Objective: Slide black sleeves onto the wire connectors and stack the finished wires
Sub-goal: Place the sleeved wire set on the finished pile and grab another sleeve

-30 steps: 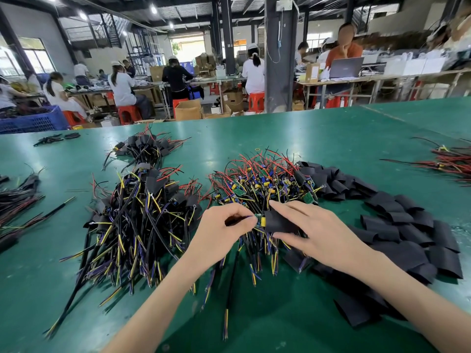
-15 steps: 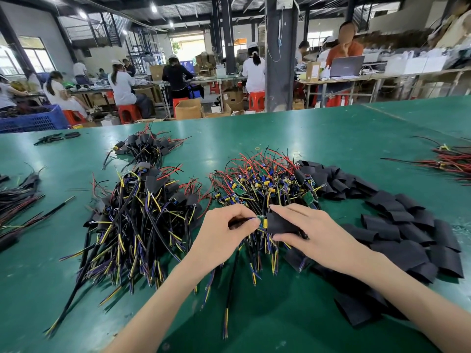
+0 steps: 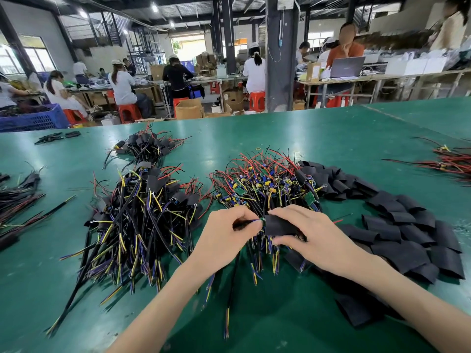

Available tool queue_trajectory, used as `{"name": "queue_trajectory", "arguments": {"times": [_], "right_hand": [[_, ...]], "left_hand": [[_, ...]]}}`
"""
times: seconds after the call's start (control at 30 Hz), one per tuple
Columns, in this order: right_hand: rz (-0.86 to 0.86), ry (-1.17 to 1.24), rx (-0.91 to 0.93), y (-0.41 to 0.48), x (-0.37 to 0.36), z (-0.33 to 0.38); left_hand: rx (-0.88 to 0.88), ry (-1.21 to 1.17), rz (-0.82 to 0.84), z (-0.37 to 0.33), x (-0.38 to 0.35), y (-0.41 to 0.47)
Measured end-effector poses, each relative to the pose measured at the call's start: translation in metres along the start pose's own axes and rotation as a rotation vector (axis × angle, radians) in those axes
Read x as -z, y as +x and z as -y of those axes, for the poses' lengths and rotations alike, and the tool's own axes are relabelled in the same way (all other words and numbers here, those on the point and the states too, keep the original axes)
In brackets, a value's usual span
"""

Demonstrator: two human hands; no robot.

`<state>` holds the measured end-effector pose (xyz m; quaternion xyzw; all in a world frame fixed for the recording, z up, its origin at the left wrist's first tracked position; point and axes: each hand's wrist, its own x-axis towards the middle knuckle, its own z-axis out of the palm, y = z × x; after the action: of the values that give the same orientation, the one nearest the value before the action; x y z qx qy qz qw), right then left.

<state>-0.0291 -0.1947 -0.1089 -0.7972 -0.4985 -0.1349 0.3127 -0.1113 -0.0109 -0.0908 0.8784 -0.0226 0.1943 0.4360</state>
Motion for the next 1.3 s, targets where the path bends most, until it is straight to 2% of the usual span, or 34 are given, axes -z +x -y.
{"name": "queue_trajectory", "arguments": {"times": [0.2, 0.37, 0.63, 1.3], "right_hand": [[0.031, 0.017, -0.010, 0.0011, 0.0015, -0.0005], [0.056, 0.100, -0.055, 0.0020, 0.0025, -0.0028], [0.075, 0.203, -0.100, 0.0047, 0.0057, -0.0025], [0.022, 0.174, -0.039, 0.0040, 0.0035, -0.0071]], "left_hand": [[-0.093, 0.062, -0.022, 0.0006, -0.0023, -0.0013], [-0.234, 0.216, -0.051, 0.0004, -0.0031, -0.0019], [-0.391, 0.349, -0.157, -0.0018, -0.0044, -0.0030], [-0.215, 0.063, -0.138, 0.0004, -0.0062, -0.0024]]}}
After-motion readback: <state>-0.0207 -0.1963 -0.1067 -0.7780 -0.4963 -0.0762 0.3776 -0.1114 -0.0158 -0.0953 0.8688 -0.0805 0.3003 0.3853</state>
